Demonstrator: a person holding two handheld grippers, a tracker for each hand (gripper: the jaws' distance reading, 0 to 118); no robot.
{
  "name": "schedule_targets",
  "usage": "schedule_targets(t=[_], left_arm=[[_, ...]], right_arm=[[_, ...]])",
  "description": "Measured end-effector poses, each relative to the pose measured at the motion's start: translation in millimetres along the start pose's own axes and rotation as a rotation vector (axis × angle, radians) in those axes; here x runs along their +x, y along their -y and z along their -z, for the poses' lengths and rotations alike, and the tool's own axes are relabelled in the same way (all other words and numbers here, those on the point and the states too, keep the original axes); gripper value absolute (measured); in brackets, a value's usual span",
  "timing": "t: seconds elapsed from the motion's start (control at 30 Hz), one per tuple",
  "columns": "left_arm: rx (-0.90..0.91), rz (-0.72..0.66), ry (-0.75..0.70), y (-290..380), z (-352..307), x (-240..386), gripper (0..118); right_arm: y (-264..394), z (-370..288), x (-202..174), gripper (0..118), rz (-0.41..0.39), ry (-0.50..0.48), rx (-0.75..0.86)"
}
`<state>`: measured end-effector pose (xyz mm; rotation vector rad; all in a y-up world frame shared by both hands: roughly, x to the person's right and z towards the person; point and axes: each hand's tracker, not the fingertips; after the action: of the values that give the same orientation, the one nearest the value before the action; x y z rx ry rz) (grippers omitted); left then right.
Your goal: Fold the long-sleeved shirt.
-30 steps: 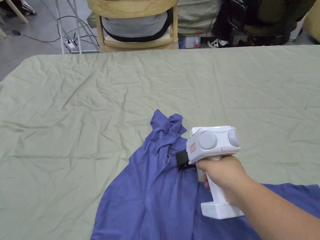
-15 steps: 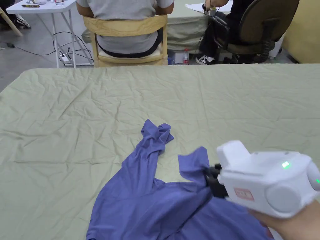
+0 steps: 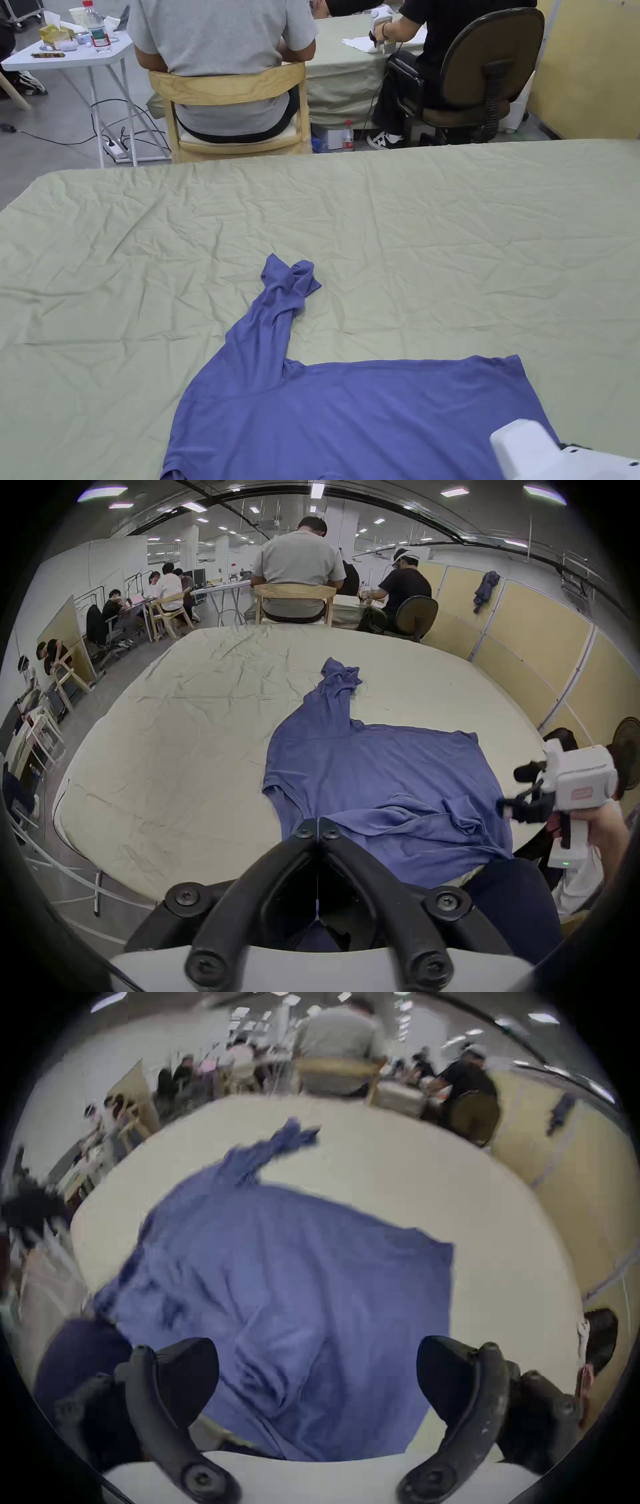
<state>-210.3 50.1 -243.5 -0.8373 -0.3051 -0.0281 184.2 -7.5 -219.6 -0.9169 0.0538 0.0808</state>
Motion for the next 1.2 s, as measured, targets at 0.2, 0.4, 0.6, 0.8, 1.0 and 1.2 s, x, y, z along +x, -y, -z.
schedule_targets(t=[0.2,0.4,0.6,0.8,1.0,1.2], left_arm=[[-0.021,-0.008,0.001,1.7,11.7,2.0,0],[-0.059,-0.04,0.031,-28.7,70.7,-7.3,0],[-0.091,-0.09,-0.041,-96.2,202.8,-37.1,0],[-0.206,-0.096,-0.15,-107.8,289.9,-51.7,80],[-0.244,0.016,-0.159,-90.6,309.8,-48.3,90],[-0.15,0.16,-0.164,-92.3,284.8,-26.6,2]], right_arm=[[7.7,-37.0,11.8,2,0.192,0.065,0.043],[14.1,-42.6,21.3,2,0.275,0.008,0.107],[18.1,-28.0,30.6,2,0.322,0.013,0.076],[14.3,-15.2,43.3,2,0.353,0.029,0.045],[2.5,2.8,56.6,2,0.363,0.051,0.037],[-32.9,42.8,85.7,2,0.337,0.097,0.035]])
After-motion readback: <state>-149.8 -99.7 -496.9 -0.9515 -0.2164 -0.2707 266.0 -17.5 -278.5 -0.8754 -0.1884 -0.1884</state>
